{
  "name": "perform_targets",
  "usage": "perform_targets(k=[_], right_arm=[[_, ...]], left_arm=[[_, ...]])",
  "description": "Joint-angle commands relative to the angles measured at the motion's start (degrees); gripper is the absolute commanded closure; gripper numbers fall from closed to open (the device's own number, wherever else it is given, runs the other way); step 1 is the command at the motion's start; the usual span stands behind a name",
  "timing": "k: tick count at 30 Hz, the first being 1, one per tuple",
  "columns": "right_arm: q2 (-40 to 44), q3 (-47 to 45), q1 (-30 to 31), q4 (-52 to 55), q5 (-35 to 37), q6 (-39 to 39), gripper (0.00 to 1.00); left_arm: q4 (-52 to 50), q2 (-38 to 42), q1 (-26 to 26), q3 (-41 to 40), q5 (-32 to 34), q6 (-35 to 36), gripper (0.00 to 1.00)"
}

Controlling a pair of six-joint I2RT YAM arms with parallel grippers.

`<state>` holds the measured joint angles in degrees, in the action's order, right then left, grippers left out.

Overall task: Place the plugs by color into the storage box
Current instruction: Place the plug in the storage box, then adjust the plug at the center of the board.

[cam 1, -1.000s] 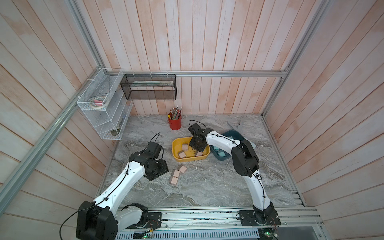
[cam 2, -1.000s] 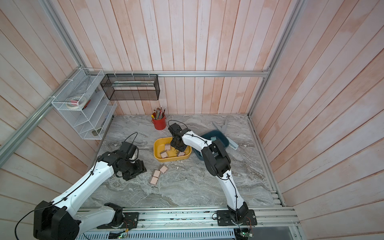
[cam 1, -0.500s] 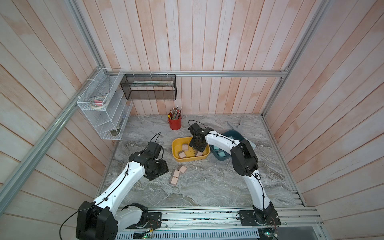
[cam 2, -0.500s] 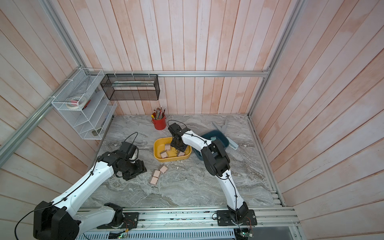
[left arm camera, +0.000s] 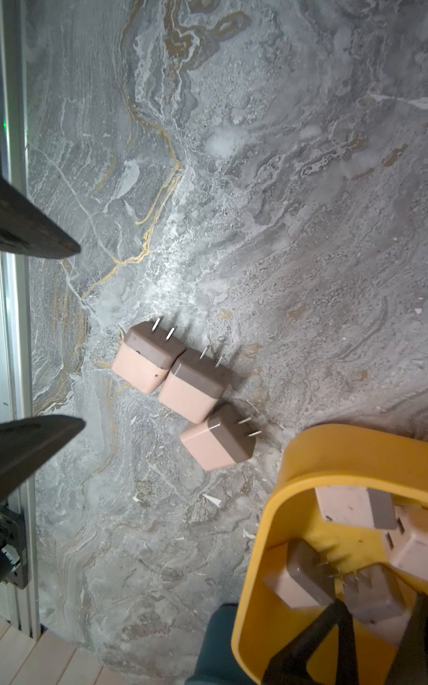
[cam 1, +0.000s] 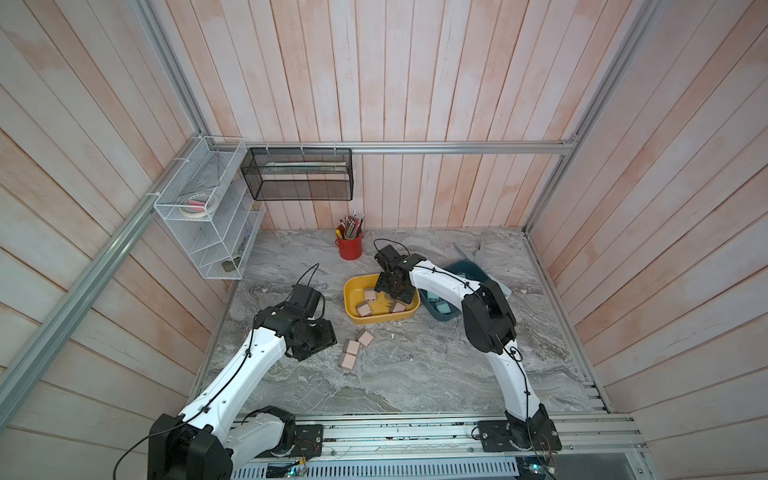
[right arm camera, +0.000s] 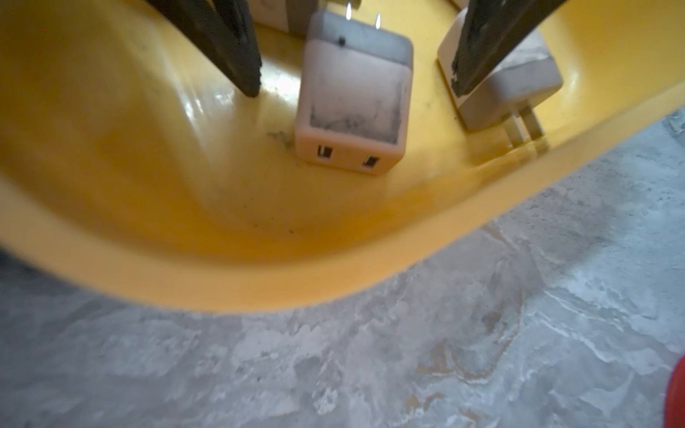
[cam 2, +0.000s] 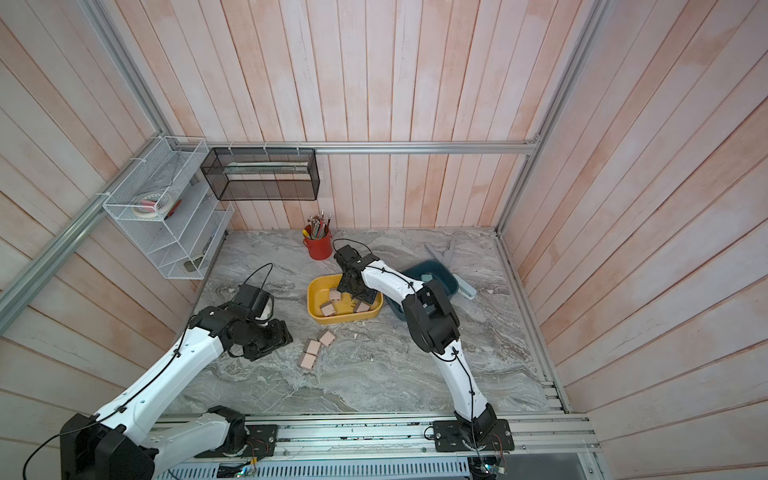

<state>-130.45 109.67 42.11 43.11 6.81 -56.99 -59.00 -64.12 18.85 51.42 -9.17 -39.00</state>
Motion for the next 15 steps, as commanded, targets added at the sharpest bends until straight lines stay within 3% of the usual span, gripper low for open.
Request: perform_targets(k=[1, 8, 15], right_arm=[[9.19, 1.29, 2.76, 0.07, 5.73, 5.70, 0.16], [24.07, -12.70, 13.73, -6.26, 6.07, 14.28, 0.16], [29.79, -28.42, 22.73, -9.76, 5.63, 6.64, 0.18]], left_arm=[[0.05, 1.66, -0.39, 2.83, 0.33, 0.33, 0.31], [-1.72, 4.88, -1.92, 3.93, 1.35, 0.41, 0.31], [-3.90, 10.23, -5.44, 0.61, 0.22, 1.39, 0.31]])
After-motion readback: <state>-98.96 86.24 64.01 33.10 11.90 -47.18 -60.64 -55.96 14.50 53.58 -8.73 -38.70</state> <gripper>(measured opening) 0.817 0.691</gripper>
